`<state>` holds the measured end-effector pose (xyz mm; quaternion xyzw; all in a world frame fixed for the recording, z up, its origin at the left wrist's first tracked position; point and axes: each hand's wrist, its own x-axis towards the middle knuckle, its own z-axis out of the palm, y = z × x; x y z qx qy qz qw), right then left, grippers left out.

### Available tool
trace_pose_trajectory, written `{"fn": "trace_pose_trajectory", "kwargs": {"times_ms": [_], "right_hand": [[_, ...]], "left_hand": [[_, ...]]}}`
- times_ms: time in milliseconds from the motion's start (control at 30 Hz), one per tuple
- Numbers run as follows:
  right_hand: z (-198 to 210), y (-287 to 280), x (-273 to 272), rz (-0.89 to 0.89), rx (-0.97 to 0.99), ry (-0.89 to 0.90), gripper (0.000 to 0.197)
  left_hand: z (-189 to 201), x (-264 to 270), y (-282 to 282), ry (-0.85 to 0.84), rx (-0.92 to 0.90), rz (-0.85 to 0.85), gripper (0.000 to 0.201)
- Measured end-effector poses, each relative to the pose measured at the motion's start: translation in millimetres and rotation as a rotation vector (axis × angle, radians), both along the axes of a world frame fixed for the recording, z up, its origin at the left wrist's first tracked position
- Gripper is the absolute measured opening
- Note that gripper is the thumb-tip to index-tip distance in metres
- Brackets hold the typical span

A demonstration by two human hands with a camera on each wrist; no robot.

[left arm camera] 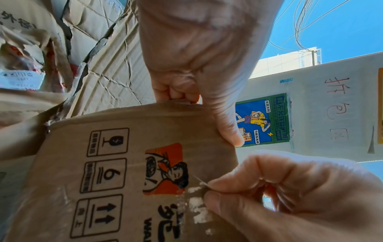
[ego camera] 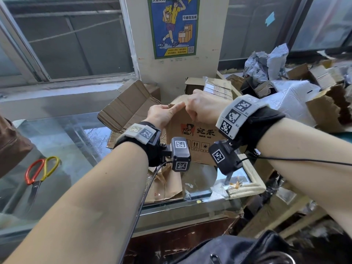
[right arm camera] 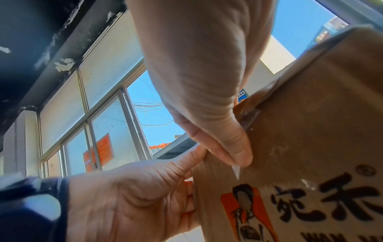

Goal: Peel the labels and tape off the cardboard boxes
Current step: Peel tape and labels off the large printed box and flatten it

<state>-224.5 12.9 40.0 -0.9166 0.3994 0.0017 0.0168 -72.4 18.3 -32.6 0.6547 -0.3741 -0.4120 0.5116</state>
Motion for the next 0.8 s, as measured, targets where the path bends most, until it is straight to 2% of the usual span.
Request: {"fn": "trace_pose_trajectory", "kwargs": {"times_ms": [100, 233, 400, 433, 567, 667, 800], "right_hand": [[2.9, 0.2, -0.5, 0.027, 0.053, -0.055, 0.010], [5.4, -1.6, -0.9, 0.080, 0.102, -0.053, 0.005], [5.6, -4.8, -0.9, 0.100, 0.199, -0.099, 0.003], [6.1, -4.5, -1.5, 0.098, 0.222, -0.110, 0.005], [7.2, -3.9, -2.3, 0.113, 0.334, -0.164, 0.008], [6.4, -5.0, -2.5, 0.105, 0.367, -0.209, 0.011], [6.4, -6.7, -4.1, 0.111, 0.413, -0.239, 0.010]], "left_hand": [[0.4, 2.0, 3.5, 0.026, 0.020, 0.007, 0.111], [5.6, 2.5, 9.2, 0.075, 0.041, 0.001, 0.076], [6.8, 3.2, 14.5, 0.120, 0.055, 0.002, 0.066], [7.1, 3.2, 16.6, 0.123, 0.058, 0.005, 0.067], [4.6, 6.3, 21.3, 0.150, 0.057, 0.030, 0.097], [5.8, 7.9, 22.5, 0.169, 0.050, 0.039, 0.098], [4.5, 7.8, 24.2, 0.160, 0.038, 0.052, 0.108]]}}
